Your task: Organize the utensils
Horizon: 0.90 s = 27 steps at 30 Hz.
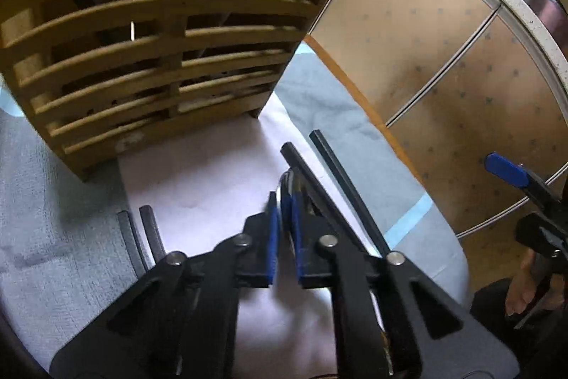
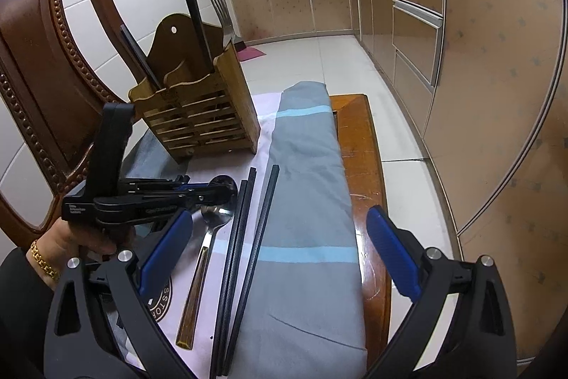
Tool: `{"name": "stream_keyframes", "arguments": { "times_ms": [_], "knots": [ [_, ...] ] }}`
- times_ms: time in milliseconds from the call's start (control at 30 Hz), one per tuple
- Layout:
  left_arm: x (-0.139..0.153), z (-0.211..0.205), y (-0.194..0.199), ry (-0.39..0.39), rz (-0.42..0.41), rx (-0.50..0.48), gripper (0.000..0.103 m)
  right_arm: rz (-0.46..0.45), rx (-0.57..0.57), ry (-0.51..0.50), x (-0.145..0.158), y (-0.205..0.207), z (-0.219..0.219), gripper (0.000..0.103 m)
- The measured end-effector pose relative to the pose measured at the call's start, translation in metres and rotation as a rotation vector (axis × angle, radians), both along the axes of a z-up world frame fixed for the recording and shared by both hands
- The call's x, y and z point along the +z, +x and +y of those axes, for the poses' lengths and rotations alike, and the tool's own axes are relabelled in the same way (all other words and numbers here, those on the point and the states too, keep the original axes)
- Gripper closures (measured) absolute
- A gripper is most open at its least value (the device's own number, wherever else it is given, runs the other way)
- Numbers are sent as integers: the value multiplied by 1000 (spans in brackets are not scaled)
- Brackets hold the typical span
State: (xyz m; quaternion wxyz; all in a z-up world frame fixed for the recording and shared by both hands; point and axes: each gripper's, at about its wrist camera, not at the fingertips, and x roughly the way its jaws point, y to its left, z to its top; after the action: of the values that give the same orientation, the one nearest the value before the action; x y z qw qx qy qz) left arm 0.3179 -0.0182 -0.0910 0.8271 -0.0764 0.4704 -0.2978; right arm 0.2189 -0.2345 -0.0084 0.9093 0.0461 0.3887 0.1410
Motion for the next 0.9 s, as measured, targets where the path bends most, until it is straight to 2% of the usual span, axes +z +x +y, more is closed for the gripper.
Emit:
{"name": "stream_keyframes", "arguments": {
  "times_ms": [133,300,500,600,700,767,833,867,900],
  "knots": [
    [14,4,-8,21,-57,33,98,2,-23,-7,-2,5,-4,7],
    [61,19,-40,63,-181,140,100,20,-48,-36,-8,15,-6,7],
    [148,39,-113,213,-432,362,100,50,-26,-104,-24,33,16,7],
    [178,52,-157,224,-569,468,100,67,-8,-131,-33,41,29,9],
    [187,60,-185,204,-646,577,100,101,4,-129,-40,53,37,19],
    [188,62,-196,195,-678,610,100,108,12,-141,-42,62,43,27],
    [188,66,-204,208,-709,618,100,120,10,-161,-45,74,49,48],
    [190,66,-206,208,-719,620,100,136,8,-162,-47,81,50,51],
    [191,65,-207,211,-717,612,100,157,11,-160,-51,87,51,60]
  ]
}}
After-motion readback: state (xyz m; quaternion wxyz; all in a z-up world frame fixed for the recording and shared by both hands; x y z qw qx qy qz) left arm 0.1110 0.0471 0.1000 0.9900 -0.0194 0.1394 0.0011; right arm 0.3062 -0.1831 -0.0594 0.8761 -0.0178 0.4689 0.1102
